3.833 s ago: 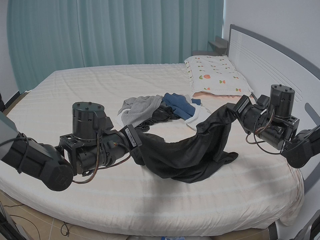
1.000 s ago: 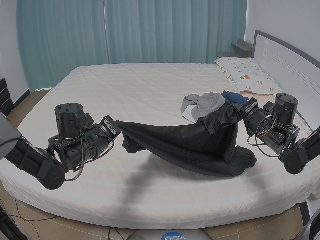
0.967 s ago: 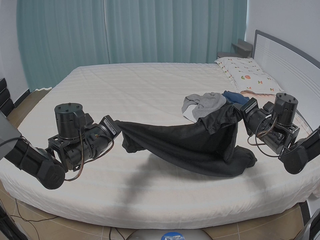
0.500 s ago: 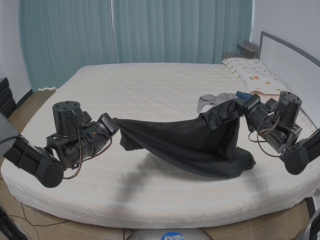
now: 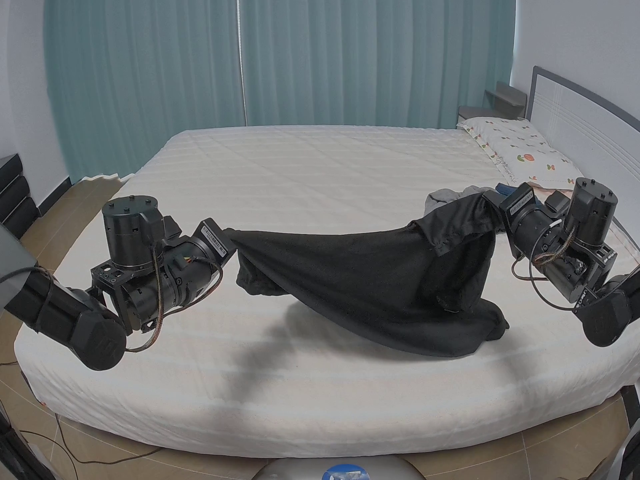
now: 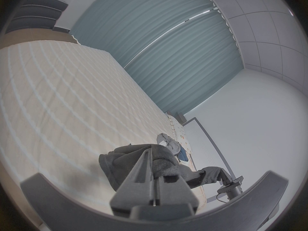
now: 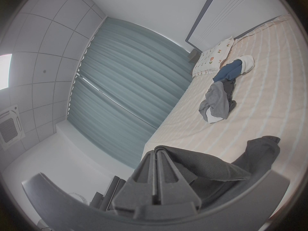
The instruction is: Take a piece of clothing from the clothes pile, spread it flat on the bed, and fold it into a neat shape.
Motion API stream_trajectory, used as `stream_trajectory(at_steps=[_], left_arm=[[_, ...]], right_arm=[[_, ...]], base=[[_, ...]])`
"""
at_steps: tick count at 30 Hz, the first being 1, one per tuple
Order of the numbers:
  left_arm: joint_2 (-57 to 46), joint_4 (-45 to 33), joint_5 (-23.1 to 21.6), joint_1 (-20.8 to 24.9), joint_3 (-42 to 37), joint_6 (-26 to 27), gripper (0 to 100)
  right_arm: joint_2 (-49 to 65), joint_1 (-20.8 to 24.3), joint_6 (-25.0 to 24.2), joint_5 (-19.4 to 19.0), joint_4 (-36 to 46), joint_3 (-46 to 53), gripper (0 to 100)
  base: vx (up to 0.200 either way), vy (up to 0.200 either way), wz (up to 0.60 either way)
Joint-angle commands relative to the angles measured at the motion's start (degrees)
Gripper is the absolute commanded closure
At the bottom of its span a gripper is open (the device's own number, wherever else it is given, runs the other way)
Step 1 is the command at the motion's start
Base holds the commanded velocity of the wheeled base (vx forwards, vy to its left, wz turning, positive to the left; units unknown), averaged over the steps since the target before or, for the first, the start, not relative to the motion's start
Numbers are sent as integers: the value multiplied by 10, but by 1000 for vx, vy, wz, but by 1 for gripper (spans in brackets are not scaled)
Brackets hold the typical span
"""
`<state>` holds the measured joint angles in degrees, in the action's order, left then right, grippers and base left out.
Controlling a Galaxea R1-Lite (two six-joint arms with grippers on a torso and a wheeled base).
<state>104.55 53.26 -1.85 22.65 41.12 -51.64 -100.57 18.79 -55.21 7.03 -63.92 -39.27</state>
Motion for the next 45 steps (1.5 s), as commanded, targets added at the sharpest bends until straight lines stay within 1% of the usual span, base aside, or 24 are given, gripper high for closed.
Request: stream_trajectory(at_steps=[1,5,8,12,16,18,19,20,24,25,26,27,28,29,30,31,35,36,37,38,40,44,45], left_arm=[[-1,-4,-3,4,4,0,100],[-3,-5,-4,8,-5,0,100],[-4,-7,-3,11,-13,0,100],[-30,-8,-4,12,-28,0,100],[-67,-13,-3,22,-33,0,100],[-98,-40,-3,30,-32,1,100],[-98,-40,-3,30,-32,1,100],[-128,-74,-3,33,-21,4,100],[-182,-124,-3,29,16,7,100],[-184,-129,-3,29,19,7,100],[-201,-168,-3,28,44,8,100],[-203,-176,-3,28,48,8,100],[-211,-226,-3,27,84,10,100],[-211,-226,-3,27,84,10,100],[-209,-272,-3,27,126,10,100],[-206,-284,-3,26,140,10,100],[-182,-325,-3,20,203,10,100],[-176,-330,-3,20,208,10,100],[-157,-345,-2,20,227,10,100],[-157,-345,-2,20,227,10,100],[-110,-359,1,17,256,10,100],[-36,-358,4,15,299,10,100],[-34,-358,4,15,301,10,100]], right_arm=[[26,1,1,-1,9,20,100],[65,9,1,0,24,47,100],[110,20,3,1,41,69,100],[192,25,10,1,92,82,100],[266,27,15,0,150,74,100],[310,27,28,-2,189,62,100],[310,27,28,-2,189,62,100],[345,27,40,0,223,43,100],[405,22,50,1,292,-17,100],[408,22,51,1,299,-23,100],[430,21,57,-1,336,-56,100],[433,21,58,-2,342,-62,100],[445,21,63,-4,377,-100,100],[445,21,63,-4,377,-100,100],[441,18,70,-4,407,-144,100],[438,14,72,-4,414,-160,100],[385,-24,83,-8,430,-228,100],[377,-31,85,-8,430,-232,100],[349,-48,93,-8,428,-244,100],[349,-48,93,-8,428,-244,100],[296,-72,99,-8,420,-252,100],[241,-74,99,-7,416,-252,100],[239,-74,99,-7,415,-252,100]], base=[[0,0,0],[0,0,0],[-200,0,0],[-200,0,0],[-200,0,0],[-100,0,0],[0,0,0],[0,0,0],[0,0,0],[0,0,0],[0,0,0],[0,0,0],[0,0,0],[0,0,0],[0,0,0],[0,0,0],[0,0,0],[0,0,0],[0,0,0],[0,0,0],[0,0,0],[0,0,0],[200,0,0]])
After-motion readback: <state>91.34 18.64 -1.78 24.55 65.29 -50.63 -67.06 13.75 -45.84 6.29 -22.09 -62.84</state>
